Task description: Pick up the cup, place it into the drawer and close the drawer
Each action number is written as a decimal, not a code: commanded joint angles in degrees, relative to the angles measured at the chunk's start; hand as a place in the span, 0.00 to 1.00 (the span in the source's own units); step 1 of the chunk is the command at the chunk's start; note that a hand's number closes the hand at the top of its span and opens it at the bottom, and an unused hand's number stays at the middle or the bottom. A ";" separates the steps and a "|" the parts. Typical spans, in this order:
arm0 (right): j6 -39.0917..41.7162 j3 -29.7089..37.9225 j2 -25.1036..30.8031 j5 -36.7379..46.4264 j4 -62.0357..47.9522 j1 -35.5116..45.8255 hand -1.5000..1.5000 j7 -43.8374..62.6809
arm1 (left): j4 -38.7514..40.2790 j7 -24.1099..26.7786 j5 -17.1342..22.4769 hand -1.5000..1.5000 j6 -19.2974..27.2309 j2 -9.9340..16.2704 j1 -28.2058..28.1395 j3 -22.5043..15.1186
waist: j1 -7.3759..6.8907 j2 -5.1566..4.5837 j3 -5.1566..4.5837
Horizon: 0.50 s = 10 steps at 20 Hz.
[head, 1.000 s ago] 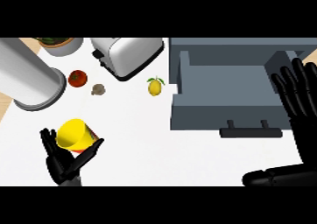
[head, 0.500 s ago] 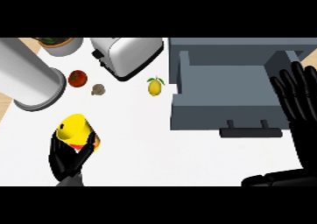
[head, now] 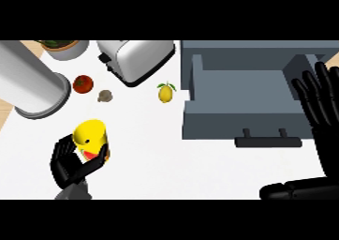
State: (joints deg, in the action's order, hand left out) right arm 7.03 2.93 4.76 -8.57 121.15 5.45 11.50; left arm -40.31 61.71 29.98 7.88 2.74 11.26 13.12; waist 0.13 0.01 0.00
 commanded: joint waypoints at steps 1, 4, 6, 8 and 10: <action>3.30 2.10 1.17 -2.29 -1.79 -3.61 0.00 -3.77 | -4.33 0.13 -2.99 1.00 -2.71 2.13 -1.94 -3.51 | -0.13 0.07 0.05; 0.31 -2.22 -1.15 1.80 -0.85 -1.39 0.00 -1.58 | 2.40 -1.60 -6.05 1.00 -13.71 6.17 2.01 -7.45 | 0.67 -0.30 -0.11; 0.36 -0.56 -1.04 0.43 -2.74 0.14 0.00 -2.63 | -1.40 -5.12 -6.50 1.00 -18.32 8.13 2.06 -9.84 | -0.10 -0.12 -0.01; -0.41 0.83 0.64 -1.60 0.16 2.87 0.00 2.71 | -2.28 -2.92 -7.36 1.00 -18.20 5.62 2.30 -10.98 | -0.01 0.05 -0.03; 1.59 1.98 1.62 -3.24 3.55 -2.49 0.00 1.90 | -3.93 -4.46 -6.54 1.00 -21.07 6.94 2.70 -11.19 | 0.52 0.13 0.00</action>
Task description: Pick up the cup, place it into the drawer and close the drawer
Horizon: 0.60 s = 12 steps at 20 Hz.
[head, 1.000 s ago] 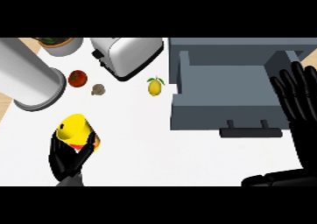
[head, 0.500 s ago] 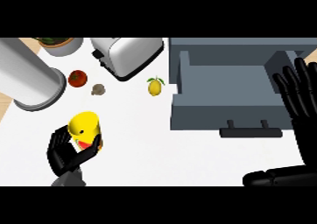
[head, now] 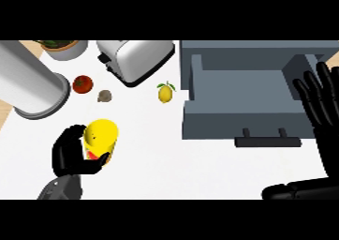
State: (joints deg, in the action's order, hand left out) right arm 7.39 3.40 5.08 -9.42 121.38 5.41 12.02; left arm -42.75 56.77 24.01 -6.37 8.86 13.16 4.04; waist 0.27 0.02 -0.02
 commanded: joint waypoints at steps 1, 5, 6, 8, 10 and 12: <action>-1.38 -0.44 -0.31 1.12 0.66 1.23 0.00 1.33 | -6.32 -3.58 -0.28 1.00 -4.97 -0.03 1.53 -3.31 | -0.44 0.17 0.05; -1.47 -2.82 -1.91 2.45 2.99 -2.86 0.00 0.78 | -17.04 -8.79 -1.17 1.00 -4.24 1.14 -2.15 -6.23 | -0.53 0.25 0.07; 0.55 -0.94 -0.65 1.64 -1.17 -2.61 0.00 -2.31 | -18.41 -10.27 -1.56 1.00 -3.38 0.98 -0.54 -6.72 | -0.53 0.16 0.08; 1.48 2.48 1.54 -1.77 -2.00 0.07 0.00 -0.64 | -23.25 -14.53 -1.88 1.00 -1.17 -0.67 0.61 -8.69 | -0.53 0.17 0.08; 0.05 1.66 0.98 -0.81 -1.05 0.84 0.00 1.07 | -28.76 -20.40 -1.24 1.00 -0.05 0.05 1.10 -9.26 | -0.58 0.20 0.07; 1.02 3.28 2.36 -2.37 -1.78 1.68 0.00 1.66 | -29.58 -23.84 0.35 1.00 0.71 0.60 4.50 -7.06 | -0.31 0.08 0.05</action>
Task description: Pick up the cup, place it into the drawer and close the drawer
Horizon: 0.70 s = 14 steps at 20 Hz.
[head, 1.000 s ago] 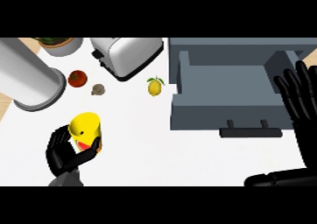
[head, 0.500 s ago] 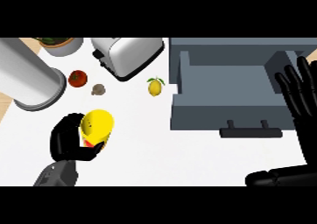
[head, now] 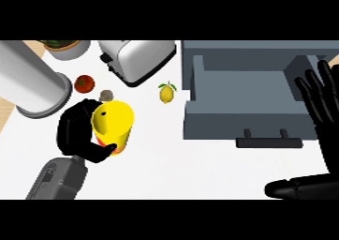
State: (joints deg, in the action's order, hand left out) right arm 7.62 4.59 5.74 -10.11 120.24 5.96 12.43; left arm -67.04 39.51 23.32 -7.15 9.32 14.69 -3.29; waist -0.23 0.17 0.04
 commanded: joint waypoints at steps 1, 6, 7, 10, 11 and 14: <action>0.23 -0.05 -0.69 0.47 -2.24 -0.32 0.00 -2.30 | -10.08 -10.29 1.17 1.00 3.47 -0.35 2.44 -0.84 | -0.01 -0.04 0.00; 0.44 -1.64 -1.21 2.33 -2.08 -0.99 0.00 -3.72 | -15.88 -16.81 -0.98 1.00 10.00 -3.91 5.98 -2.23 | 0.23 -0.11 -0.02; -0.43 -0.55 -0.63 2.53 -2.55 0.40 0.00 -2.67 | -17.14 -22.05 0.11 1.00 11.80 -2.99 10.42 -1.52 | 0.23 -0.09 -0.01; 2.42 1.97 0.73 -1.02 -1.01 -2.81 0.00 -4.50 | -17.69 -21.83 -2.27 1.00 12.38 -3.87 11.01 -1.72 | 0.44 -0.11 -0.02; -2.46 -1.01 -0.43 2.18 0.91 2.95 0.00 2.71 | -12.77 -22.44 -3.25 1.00 14.22 -5.30 16.60 -1.73 | 0.59 -0.16 -0.04; 0.03 0.15 -0.03 0.51 1.64 -1.98 0.00 0.01 | -14.68 -25.70 -5.64 1.00 16.51 -5.95 18.91 -2.65 | 0.58 -0.12 -0.03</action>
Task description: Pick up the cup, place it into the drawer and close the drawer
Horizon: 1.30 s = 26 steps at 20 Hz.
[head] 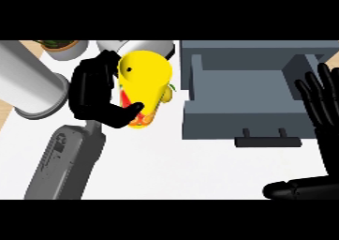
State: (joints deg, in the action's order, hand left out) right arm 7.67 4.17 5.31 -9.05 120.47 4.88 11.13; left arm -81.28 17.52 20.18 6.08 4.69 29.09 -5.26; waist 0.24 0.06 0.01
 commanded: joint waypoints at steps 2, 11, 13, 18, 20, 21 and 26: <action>-1.32 -0.39 -0.50 0.50 1.33 0.78 0.00 1.56 | 1.54 -7.12 -1.52 1.00 3.20 0.31 10.04 2.11 | 0.12 -0.04 -0.01; 0.42 2.30 0.79 0.35 -4.99 2.16 0.00 -2.78 | 8.66 -11.71 -6.61 1.00 6.98 -3.77 20.31 0.45 | -0.03 -0.07 0.00; 1.31 0.68 -0.21 -0.24 -3.05 -1.07 0.00 -3.26 | 17.15 -8.51 -6.81 1.00 5.60 -2.94 25.53 2.77 | 0.50 -0.18 0.01; 1.24 0.97 -0.65 -0.49 -0.65 -3.12 0.00 -3.49 | 20.81 -10.95 -7.49 1.00 10.44 -4.66 29.40 -1.05 | 0.65 -0.13 0.01; 3.34 3.41 1.88 -3.30 -2.08 -0.76 0.00 -3.05 | 27.83 -7.27 -5.22 1.00 11.13 -4.67 32.33 -0.73 | 1.03 -0.29 0.01; 2.28 3.19 2.19 -2.91 -4.77 2.92 0.00 -0.97 | 28.95 -9.02 -5.06 1.00 14.35 -4.67 35.45 -1.92 | 1.05 -0.35 0.02; -0.12 -0.21 0.18 0.34 -2.06 2.71 0.00 0.87 | 37.11 -2.10 -0.85 1.00 15.34 -4.68 36.92 -4.94 | 1.45 -0.37 -0.01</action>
State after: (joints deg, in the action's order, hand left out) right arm 8.67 5.09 5.55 -9.43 117.59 5.75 9.30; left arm -50.35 11.50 16.77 19.50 0.08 63.49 -7.71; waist 1.38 -0.25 0.03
